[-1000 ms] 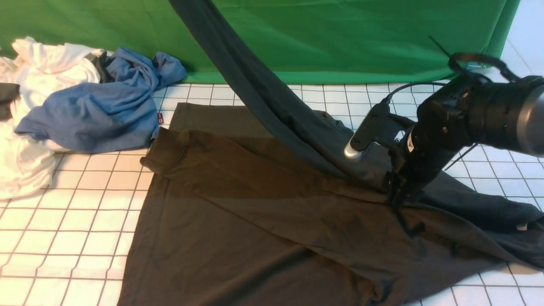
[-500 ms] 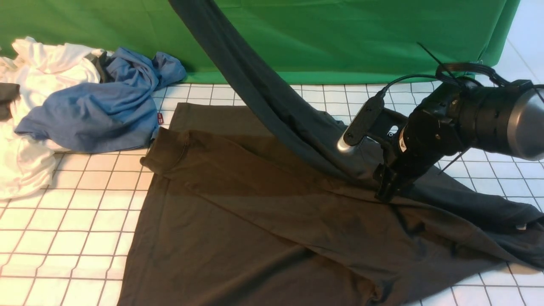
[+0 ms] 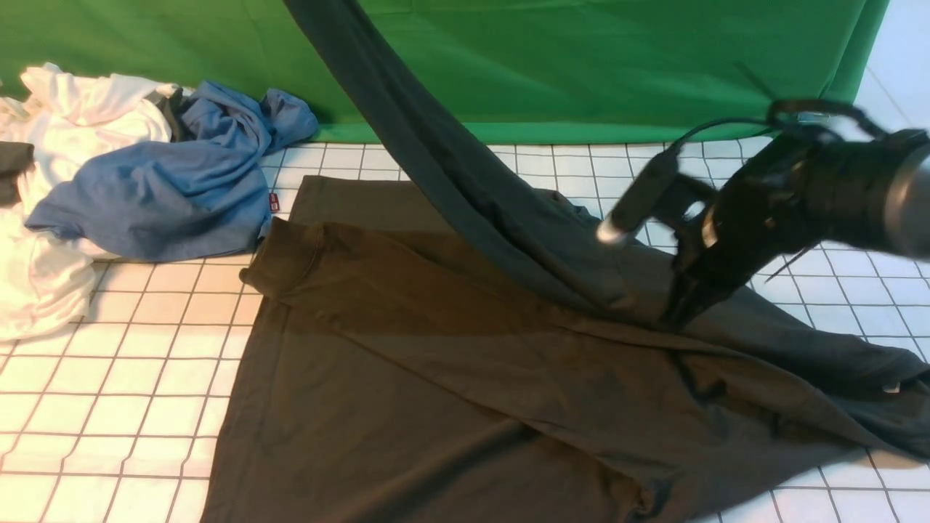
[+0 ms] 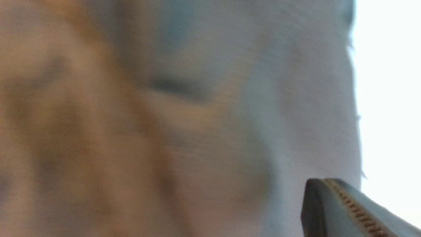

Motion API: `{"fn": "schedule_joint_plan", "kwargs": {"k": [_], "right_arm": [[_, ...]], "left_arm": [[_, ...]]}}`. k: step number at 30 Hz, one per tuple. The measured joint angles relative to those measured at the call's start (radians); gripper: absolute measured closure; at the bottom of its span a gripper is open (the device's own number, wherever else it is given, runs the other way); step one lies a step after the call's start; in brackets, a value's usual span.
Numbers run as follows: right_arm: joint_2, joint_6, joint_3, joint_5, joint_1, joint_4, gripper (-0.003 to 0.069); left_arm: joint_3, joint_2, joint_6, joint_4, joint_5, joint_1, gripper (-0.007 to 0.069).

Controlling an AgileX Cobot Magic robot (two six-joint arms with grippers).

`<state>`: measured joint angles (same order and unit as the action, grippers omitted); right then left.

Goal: Fold a long-sleeved shirt over a white checkered tablecloth.
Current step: 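Fold the left side of the dark shirt inward over its body with the left gripper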

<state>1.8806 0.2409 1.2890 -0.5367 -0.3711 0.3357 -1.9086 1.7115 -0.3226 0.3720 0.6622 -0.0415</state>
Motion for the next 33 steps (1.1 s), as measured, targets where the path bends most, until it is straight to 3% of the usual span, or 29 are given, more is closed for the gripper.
{"fn": "schedule_joint_plan", "kwargs": {"k": [5, 9, 13, 16, 19, 21, 24, 28, 30, 33], "right_arm": [[-0.008, -0.014, 0.080, -0.099, 0.076, 0.005, 0.0648], [-0.063, -0.010, 0.085, -0.151, 0.061, -0.003, 0.0648], [-0.163, -0.008, 0.002, -0.161, 0.019, -0.091, 0.0643], [-0.207, -0.006, -0.089, -0.118, 0.014, -0.150, 0.0598], [-0.218, 0.000, -0.169, -0.048, 0.014, -0.183, 0.0356], [-0.207, 0.005, -0.182, -0.008, 0.012, -0.200, 0.0127], [-0.187, 0.011, -0.173, 0.041, 0.002, -0.205, 0.0018], [-0.150, 0.012, -0.142, 0.081, -0.019, -0.207, 0.0073], [-0.105, 0.015, -0.107, 0.094, -0.036, -0.208, 0.0156], [-0.057, 0.017, -0.067, 0.092, -0.043, -0.209, 0.0186]], "left_arm": [[0.000, 0.000, -0.001, 0.000, 0.021, 0.000, 0.0648], [0.000, 0.003, -0.003, 0.000, 0.021, 0.000, 0.0648], [0.000, 0.010, -0.008, 0.000, 0.023, 0.000, 0.0648], [0.000, 0.011, -0.020, 0.000, 0.026, 0.000, 0.0648], [0.000, 0.011, -0.020, 0.000, 0.029, 0.000, 0.0648], [0.000, 0.011, -0.021, 0.000, 0.029, 0.000, 0.0648], [0.000, 0.011, -0.023, 0.000, 0.029, 0.000, 0.0648], [0.000, 0.011, -0.023, 0.003, 0.034, 0.000, 0.0648], [0.000, 0.011, -0.023, 0.004, 0.039, 0.000, 0.0648], [0.000, 0.011, -0.024, 0.004, 0.042, 0.000, 0.0648]]}}
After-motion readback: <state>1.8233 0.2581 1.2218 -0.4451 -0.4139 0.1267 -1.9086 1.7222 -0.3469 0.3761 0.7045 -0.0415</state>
